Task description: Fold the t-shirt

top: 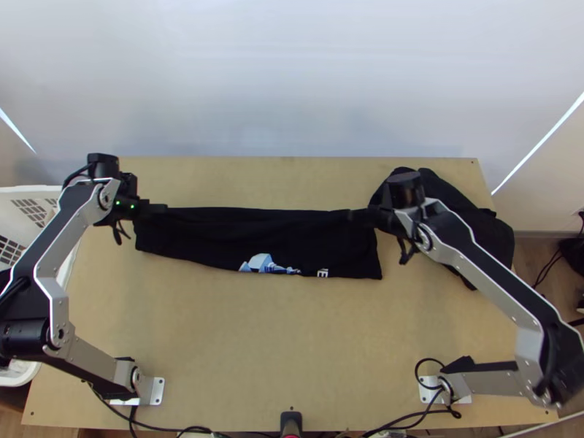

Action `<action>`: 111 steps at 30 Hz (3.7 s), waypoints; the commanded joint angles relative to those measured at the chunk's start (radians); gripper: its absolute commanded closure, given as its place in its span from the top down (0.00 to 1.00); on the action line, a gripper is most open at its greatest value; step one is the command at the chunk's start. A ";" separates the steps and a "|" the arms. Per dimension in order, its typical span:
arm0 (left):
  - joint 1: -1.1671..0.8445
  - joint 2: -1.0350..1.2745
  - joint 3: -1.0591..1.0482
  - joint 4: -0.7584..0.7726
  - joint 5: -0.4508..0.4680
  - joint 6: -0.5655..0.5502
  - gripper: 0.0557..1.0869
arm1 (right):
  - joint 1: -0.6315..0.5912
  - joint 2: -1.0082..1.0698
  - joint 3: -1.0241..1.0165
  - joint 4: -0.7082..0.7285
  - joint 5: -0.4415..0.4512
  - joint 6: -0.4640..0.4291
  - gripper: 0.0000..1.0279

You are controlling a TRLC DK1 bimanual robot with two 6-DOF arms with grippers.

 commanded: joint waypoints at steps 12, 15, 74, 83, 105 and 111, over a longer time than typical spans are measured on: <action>0.028 0.074 0.057 0.001 -0.080 -0.017 0.04 | -0.036 0.305 0.102 0.139 0.038 -0.071 0.03; 0.053 0.065 0.051 -0.015 -0.082 -0.005 0.04 | -0.036 0.331 0.104 0.166 0.059 -0.080 0.03; 0.378 0.278 0.007 -0.090 0.679 0.264 0.95 | -0.013 0.016 -0.037 0.149 0.240 -0.076 0.97; 0.277 0.312 0.027 -0.088 0.719 0.219 0.95 | -0.010 0.015 -0.037 0.149 0.240 -0.059 0.97; 0.366 0.167 -0.012 0.013 0.592 0.080 0.03 | -0.068 -0.048 -0.047 0.118 0.240 -0.051 0.97; 0.565 0.187 0.137 -0.108 0.469 0.162 0.03 | -0.076 -0.056 -0.066 0.121 0.240 -0.042 0.97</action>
